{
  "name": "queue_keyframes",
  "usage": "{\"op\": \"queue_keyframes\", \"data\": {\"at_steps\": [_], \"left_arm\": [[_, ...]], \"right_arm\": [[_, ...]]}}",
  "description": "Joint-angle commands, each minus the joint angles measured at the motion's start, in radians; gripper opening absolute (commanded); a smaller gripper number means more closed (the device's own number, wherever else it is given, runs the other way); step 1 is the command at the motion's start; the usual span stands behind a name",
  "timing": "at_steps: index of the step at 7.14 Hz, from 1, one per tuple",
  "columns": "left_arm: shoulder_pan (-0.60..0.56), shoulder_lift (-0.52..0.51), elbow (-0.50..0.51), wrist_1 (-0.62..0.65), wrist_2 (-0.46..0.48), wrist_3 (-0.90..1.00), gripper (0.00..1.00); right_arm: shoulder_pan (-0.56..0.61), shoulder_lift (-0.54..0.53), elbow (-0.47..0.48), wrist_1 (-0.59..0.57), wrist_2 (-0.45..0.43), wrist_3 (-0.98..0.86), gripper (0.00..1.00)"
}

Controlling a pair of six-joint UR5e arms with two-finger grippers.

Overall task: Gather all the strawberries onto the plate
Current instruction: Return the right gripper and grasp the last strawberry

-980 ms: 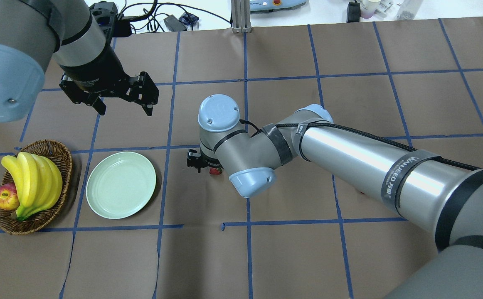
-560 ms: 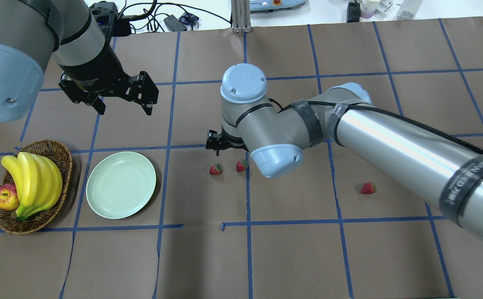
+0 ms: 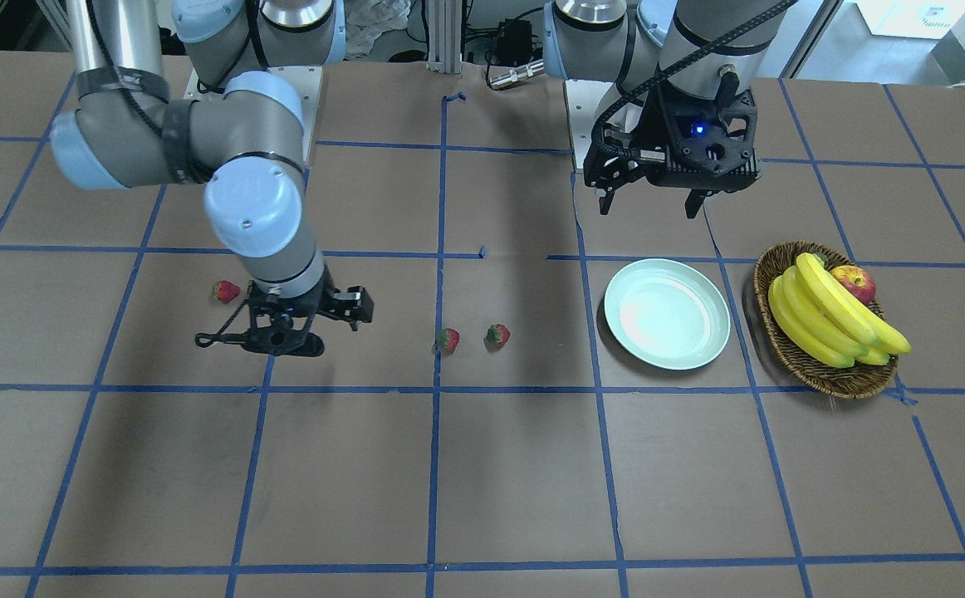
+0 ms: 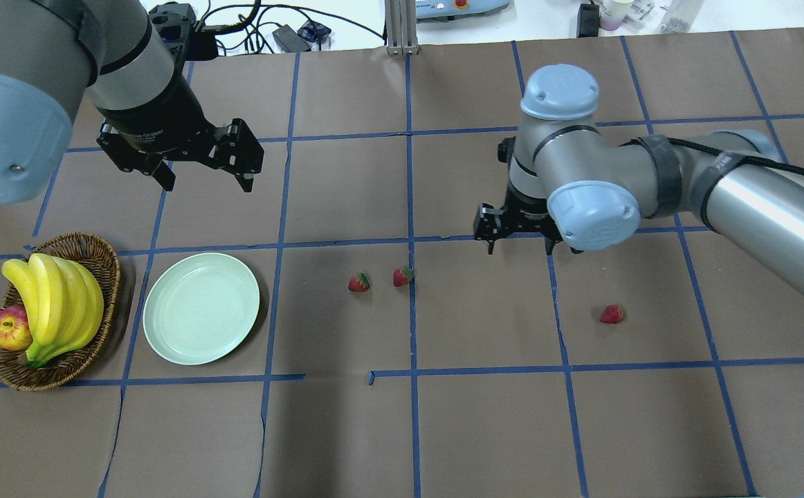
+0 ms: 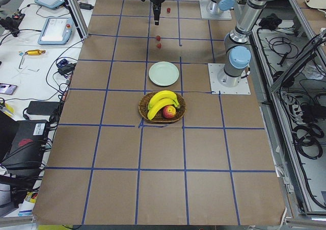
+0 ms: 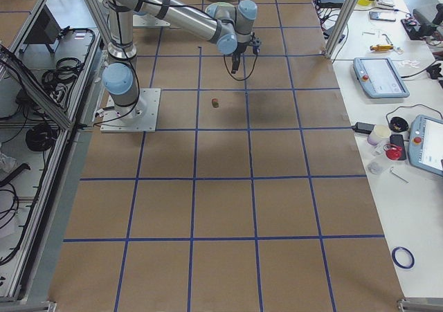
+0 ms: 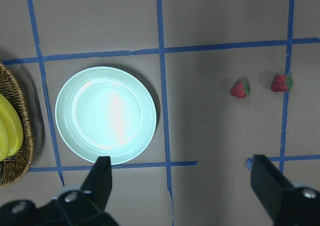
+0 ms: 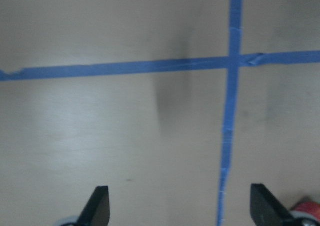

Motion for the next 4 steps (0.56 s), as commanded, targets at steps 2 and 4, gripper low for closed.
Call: {"op": "queue_keyframes", "data": {"at_steps": [2,4], "left_arm": [[0.000,0.002,-0.004,0.000,0.000,-0.002,1.00],[-0.002,0.000,-0.002,0.000,0.000,-0.002,1.00]], "right_arm": [[-0.218,-0.072,0.142,-0.009,-0.023,-0.319,1.00],[-0.227,-0.072,0.272,-0.166,-0.026,-0.350,1.00]]}}
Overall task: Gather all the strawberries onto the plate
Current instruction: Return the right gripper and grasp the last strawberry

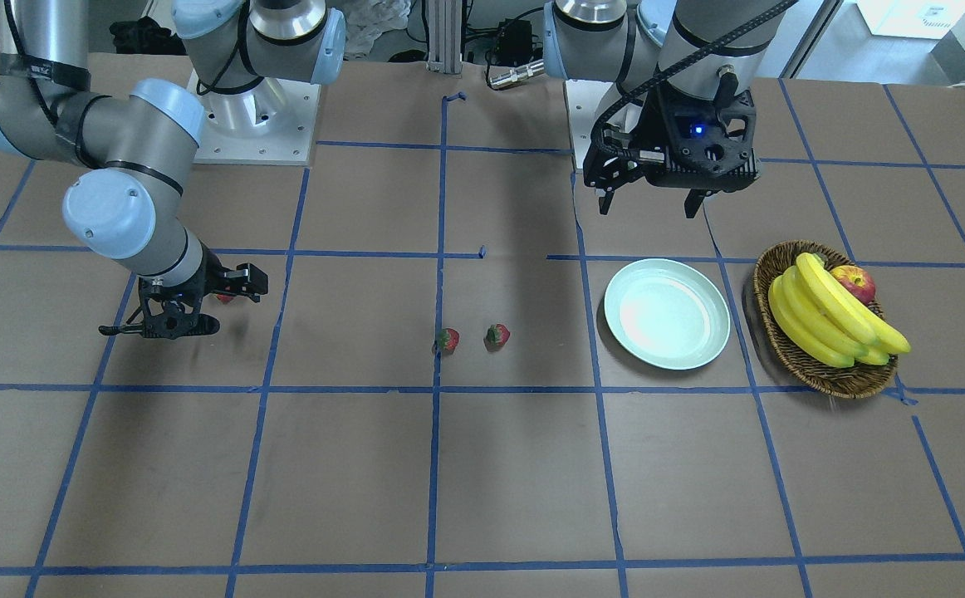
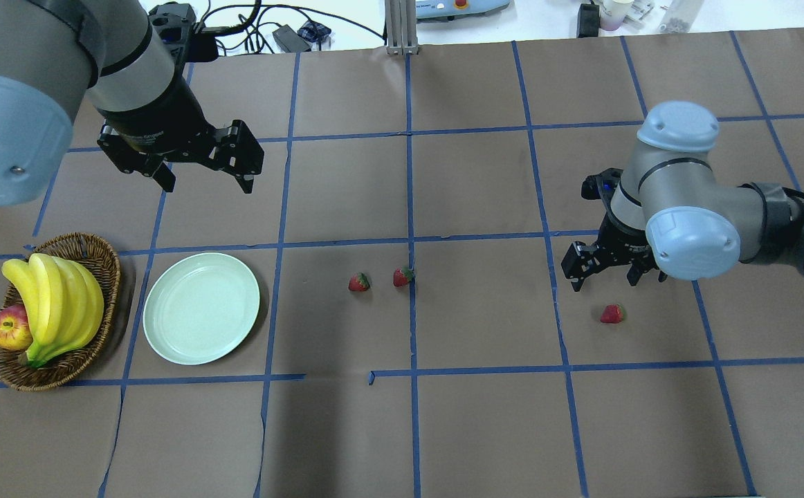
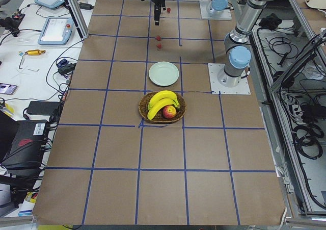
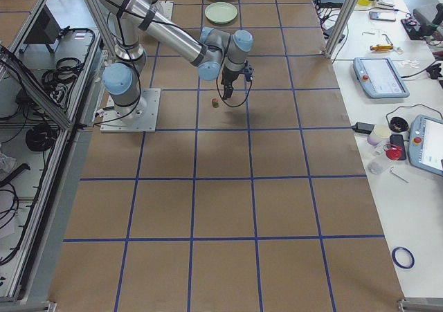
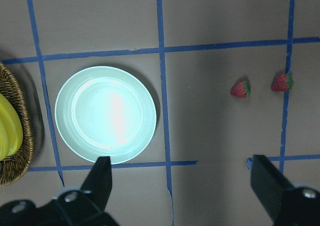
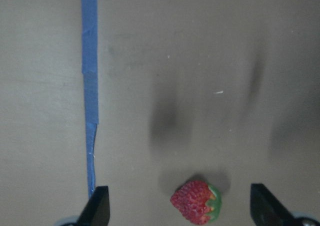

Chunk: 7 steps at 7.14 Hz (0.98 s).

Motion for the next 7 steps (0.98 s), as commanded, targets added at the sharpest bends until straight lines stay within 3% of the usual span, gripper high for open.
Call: {"op": "queue_keyframes", "data": {"at_steps": [1,2,5,7], "left_arm": [[-0.001,-0.001,0.001,0.000,0.000,0.000,1.00],[0.000,-0.001,0.001,0.000,0.000,0.000,1.00],[-0.001,-0.001,-0.001,0.000,0.000,0.000,1.00],[-0.001,-0.001,-0.001,0.000,0.000,0.000,1.00]], "right_arm": [[-0.014,-0.003,0.098,-0.142,-0.005,-0.026,1.00],[-0.014,-0.003,0.099,-0.140,-0.006,-0.043,1.00],[-0.015,-0.003,0.113,-0.145,-0.043,-0.044,0.60],[-0.015,-0.007,0.110,-0.148,-0.049,-0.043,0.41]]}}
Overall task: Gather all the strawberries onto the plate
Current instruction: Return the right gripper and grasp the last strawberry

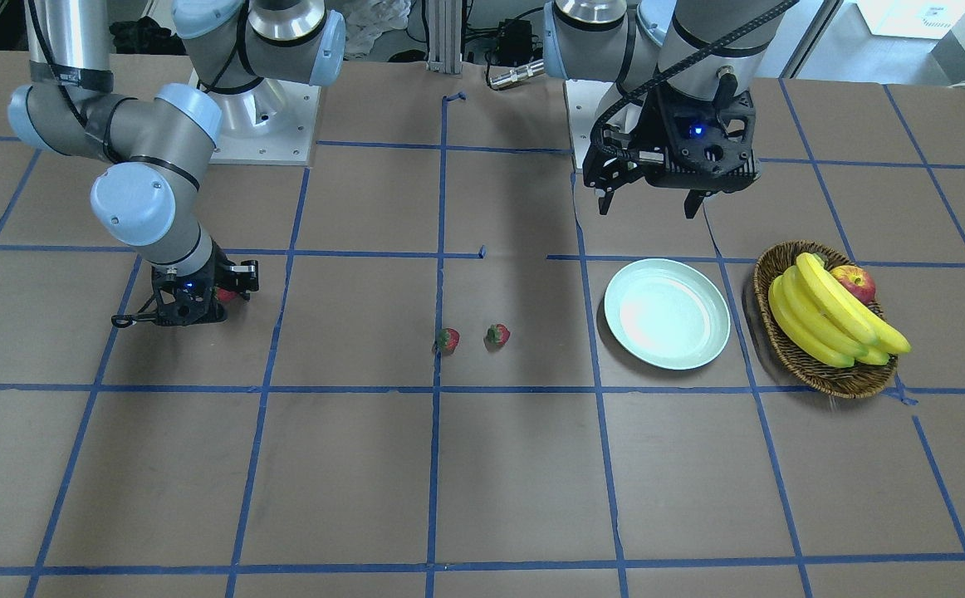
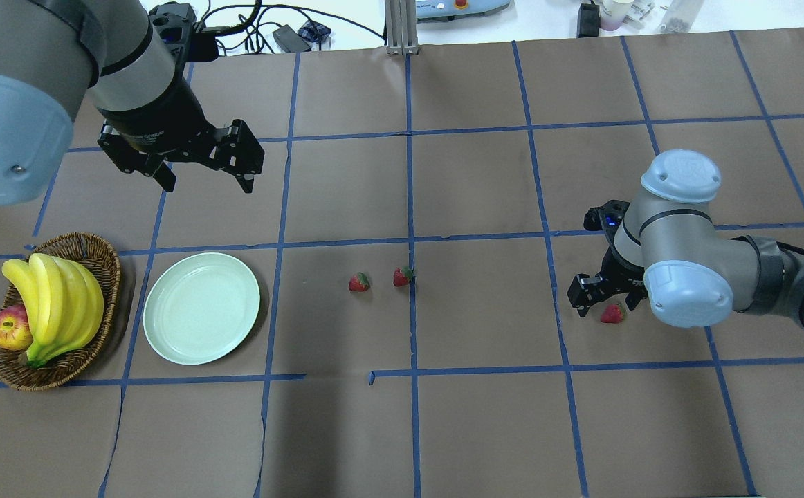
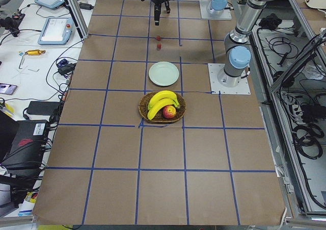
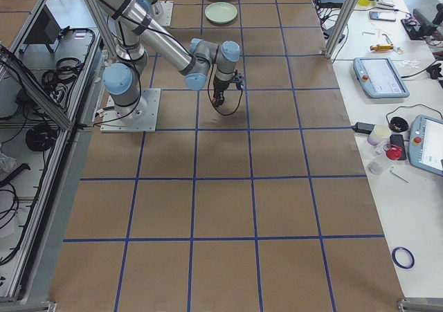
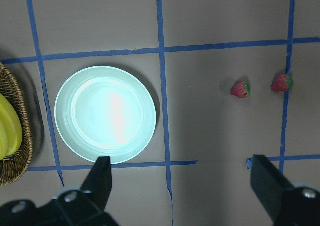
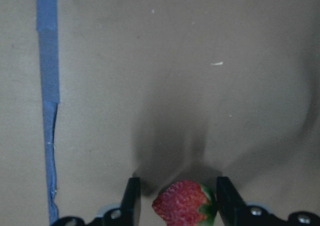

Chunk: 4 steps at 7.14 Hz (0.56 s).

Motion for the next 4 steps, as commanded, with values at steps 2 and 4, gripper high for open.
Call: {"op": "queue_keyframes", "data": {"at_steps": [2,4], "left_arm": [[-0.001,0.000,0.001,0.000,0.000,0.000,1.00],[-0.001,0.000,0.003,0.000,0.000,0.000,1.00]], "right_arm": [[0.003,-0.007,-0.010,0.006,0.002,0.008,0.15],[0.017,-0.020,-0.077,0.013,0.049,0.025,0.04]]}}
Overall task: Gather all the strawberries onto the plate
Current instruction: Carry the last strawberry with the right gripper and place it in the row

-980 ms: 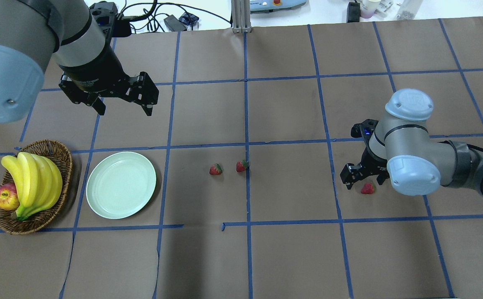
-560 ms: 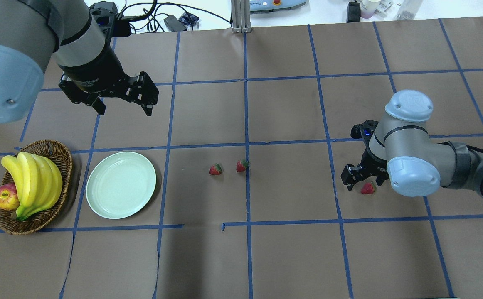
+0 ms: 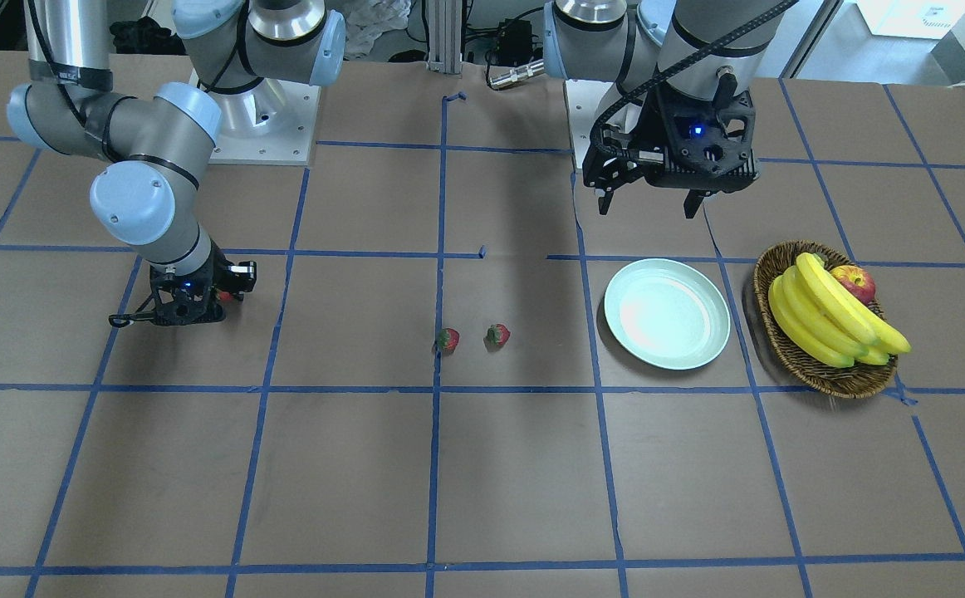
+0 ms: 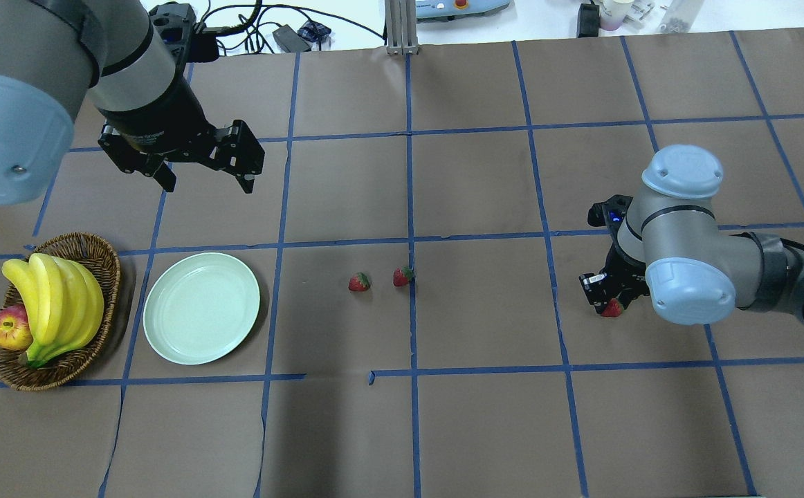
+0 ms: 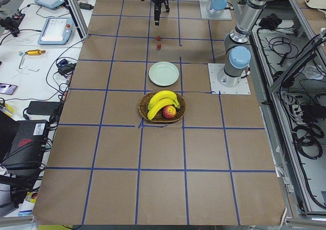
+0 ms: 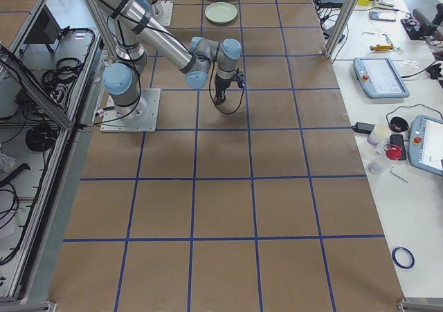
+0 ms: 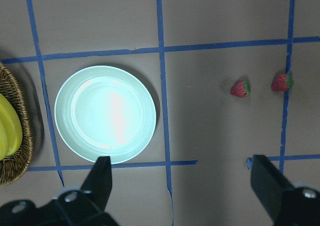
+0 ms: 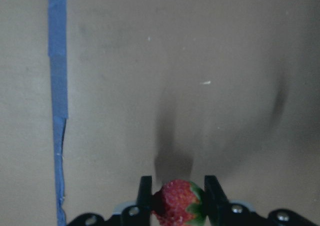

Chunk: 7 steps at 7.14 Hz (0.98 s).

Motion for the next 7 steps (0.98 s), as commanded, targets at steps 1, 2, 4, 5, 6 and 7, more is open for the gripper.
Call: {"op": "queue_keyframes", "data": {"at_steps": [1,2,4,5,6,7], "left_arm": [[-0.001,0.000,0.001,0.000,0.000,0.002,1.00],[-0.001,0.002,0.001,0.000,0.000,0.002,1.00],[0.001,0.002,0.001,0.000,0.000,0.000,1.00],[-0.001,0.002,0.001,0.000,0.000,0.000,1.00],[0.001,0.002,0.001,0.000,-0.002,0.000,1.00],[0.001,0.000,0.001,0.000,-0.002,-0.002,1.00]], "right_arm": [[0.048,0.005,-0.118,0.024,0.119,0.053,0.04],[0.117,0.007,-0.182,0.066,0.147,0.169,0.04],[0.310,0.030,-0.214,0.052,0.170,0.454,0.05],[0.396,0.044,-0.226,0.022,0.189,0.558,0.05],[0.473,0.097,-0.253,-0.030,0.231,0.657,0.04],[0.549,0.157,-0.305,-0.096,0.250,0.716,0.04]]}}
